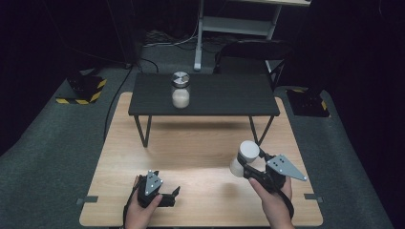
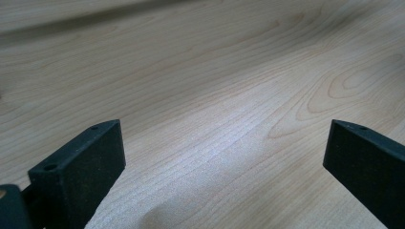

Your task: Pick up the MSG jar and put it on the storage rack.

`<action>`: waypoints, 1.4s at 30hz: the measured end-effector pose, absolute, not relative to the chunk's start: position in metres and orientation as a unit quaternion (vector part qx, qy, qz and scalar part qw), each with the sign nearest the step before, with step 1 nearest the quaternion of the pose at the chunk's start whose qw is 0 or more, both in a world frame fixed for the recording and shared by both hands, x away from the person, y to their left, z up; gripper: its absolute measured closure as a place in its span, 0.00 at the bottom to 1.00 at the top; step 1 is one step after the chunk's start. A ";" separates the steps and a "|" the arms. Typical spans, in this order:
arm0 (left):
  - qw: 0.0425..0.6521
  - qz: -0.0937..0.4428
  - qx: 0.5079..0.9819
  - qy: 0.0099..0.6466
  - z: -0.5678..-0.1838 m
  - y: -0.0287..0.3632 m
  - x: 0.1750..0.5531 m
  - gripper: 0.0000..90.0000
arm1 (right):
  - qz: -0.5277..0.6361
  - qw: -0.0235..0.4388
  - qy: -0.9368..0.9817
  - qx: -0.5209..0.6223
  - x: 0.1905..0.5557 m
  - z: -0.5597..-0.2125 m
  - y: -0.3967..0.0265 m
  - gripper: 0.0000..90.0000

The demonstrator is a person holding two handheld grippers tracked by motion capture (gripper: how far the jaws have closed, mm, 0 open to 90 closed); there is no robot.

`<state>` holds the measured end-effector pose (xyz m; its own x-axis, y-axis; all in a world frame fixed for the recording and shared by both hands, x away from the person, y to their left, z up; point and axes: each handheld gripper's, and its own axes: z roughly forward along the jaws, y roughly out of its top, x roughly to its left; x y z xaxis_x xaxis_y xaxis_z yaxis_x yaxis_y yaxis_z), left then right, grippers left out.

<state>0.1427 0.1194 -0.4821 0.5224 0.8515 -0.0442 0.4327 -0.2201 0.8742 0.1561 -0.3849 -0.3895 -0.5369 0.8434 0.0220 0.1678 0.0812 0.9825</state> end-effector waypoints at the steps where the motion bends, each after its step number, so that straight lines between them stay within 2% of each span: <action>1: 0.453 0.231 0.746 0.430 -0.482 0.120 0.143 0.01 | 0.563 0.300 0.672 0.377 0.159 -0.386 -0.384 0.38; 25: 0.456 0.226 0.744 0.433 -0.482 0.121 0.144 0.01 | 0.573 0.313 0.651 0.387 0.202 -0.327 -0.368 0.38; 42: 0.459 0.223 0.742 0.435 -0.483 0.123 0.144 0.01 | 0.564 0.332 0.650 0.386 0.219 -0.288 -0.360 0.38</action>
<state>0.1441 0.1233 -0.4828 0.5231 0.8496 -0.0684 0.4401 -0.2005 0.8753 0.2189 -0.3595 -0.2881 -0.4822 0.8761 0.0036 0.1278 0.0662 0.9896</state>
